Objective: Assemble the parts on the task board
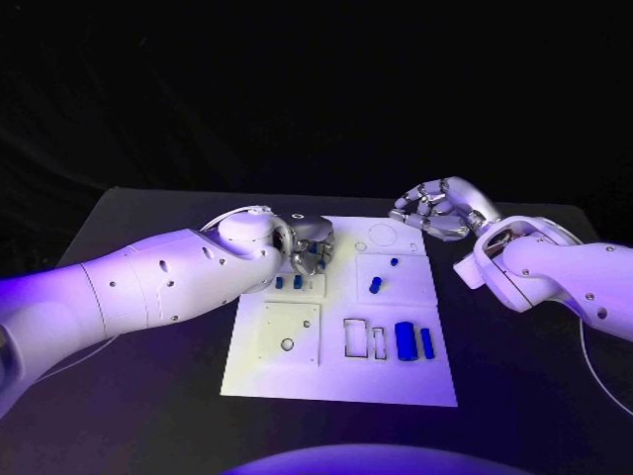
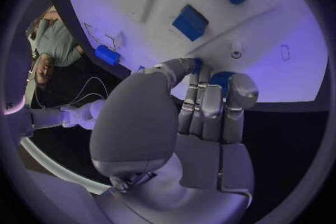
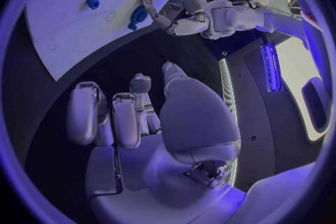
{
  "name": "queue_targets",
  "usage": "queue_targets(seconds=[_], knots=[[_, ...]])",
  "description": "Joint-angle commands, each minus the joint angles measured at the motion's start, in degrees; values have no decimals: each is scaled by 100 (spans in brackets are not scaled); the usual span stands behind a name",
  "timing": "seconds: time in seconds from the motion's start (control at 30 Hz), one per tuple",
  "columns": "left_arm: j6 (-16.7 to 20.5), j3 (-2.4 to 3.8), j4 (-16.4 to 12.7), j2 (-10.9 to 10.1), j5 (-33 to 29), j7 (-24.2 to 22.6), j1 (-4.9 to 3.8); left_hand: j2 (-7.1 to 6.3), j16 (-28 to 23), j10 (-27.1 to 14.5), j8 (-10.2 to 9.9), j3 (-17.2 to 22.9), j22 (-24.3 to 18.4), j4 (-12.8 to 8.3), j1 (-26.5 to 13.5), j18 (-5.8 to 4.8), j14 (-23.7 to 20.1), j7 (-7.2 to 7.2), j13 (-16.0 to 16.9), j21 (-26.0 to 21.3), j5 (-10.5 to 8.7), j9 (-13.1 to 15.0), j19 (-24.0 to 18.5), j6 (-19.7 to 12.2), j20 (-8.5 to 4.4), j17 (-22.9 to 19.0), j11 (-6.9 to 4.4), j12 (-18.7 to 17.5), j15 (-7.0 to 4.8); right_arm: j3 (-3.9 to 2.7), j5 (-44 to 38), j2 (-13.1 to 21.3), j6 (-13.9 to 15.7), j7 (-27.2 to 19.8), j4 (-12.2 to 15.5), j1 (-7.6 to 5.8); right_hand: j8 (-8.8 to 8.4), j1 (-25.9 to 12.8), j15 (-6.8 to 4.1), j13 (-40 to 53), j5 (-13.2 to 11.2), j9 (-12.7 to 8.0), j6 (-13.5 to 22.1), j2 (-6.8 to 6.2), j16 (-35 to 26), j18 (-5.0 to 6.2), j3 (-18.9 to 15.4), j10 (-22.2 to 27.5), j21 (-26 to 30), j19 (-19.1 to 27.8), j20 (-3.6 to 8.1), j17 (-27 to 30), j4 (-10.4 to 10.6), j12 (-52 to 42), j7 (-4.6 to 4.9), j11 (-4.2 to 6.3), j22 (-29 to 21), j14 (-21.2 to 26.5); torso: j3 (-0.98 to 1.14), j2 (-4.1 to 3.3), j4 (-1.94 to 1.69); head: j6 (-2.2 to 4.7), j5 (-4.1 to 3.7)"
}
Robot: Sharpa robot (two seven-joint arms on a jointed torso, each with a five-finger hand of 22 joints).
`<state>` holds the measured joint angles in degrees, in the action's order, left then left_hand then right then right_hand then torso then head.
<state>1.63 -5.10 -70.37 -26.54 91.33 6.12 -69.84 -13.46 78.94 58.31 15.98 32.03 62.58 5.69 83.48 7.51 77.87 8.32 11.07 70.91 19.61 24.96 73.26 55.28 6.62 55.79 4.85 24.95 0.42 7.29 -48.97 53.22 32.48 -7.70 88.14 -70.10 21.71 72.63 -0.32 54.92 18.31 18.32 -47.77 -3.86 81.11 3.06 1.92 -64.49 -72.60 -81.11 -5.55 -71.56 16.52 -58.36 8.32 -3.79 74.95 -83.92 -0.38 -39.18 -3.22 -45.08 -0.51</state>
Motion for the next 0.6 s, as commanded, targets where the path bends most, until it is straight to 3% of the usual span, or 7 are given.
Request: queue_targets(seconds=[0.03,0.17,0.37,0.6], knots=[[85,-12,-10,9,-26,-82,18,78,29,99,34,6,74,-29,8,-105,65,-28,8,61,-30,19,63,83,-14,27,-38,27,-6,-1,-23,-6,-29,-57,5,3,29,-8,-31,-5,38,-3,16,32,-36,114,-24,19,27,32,9,4,15,24,4,18,459,-172,3,5,-3,-4,0],[306,-12,-28,-21,-31,-121,22,157,54,370,112,11,332,-105,-6,-163,168,-93,16,265,-24,64,254,323,-111,37,-127,29,-88,-1,-23,-11,-24,-61,1,3,29,-8,-31,-5,38,-3,16,32,-36,114,-24,19,27,32,9,4,15,24,4,18,459,-172,2,5,1,6,2],[523,12,-88,-124,-124,-116,21,150,69,391,91,15,343,-128,-17,-167,200,-82,8,277,-24,61,266,315,-125,77,-124,-2,-93,-1,-24,-8,-15,-58,-4,3,41,-18,-35,0,39,0,1,35,-38,114,-31,-2,34,30,11,2,15,14,-1,22,456,-175,9,2,13,25,-11],[731,84,-271,-312,-272,-131,11,139,80,393,68,16,354,-142,-29,-170,220,-64,0,285,-23,56,274,299,-130,110,-112,-31,-86,-1,-27,-7,-6,-59,-6,3,46,-29,-37,-11,38,0,-3,34,-49,119,-38,-4,56,39,13,18,17,20,-3,24,444,-172,5,10,-9,39,-16]])
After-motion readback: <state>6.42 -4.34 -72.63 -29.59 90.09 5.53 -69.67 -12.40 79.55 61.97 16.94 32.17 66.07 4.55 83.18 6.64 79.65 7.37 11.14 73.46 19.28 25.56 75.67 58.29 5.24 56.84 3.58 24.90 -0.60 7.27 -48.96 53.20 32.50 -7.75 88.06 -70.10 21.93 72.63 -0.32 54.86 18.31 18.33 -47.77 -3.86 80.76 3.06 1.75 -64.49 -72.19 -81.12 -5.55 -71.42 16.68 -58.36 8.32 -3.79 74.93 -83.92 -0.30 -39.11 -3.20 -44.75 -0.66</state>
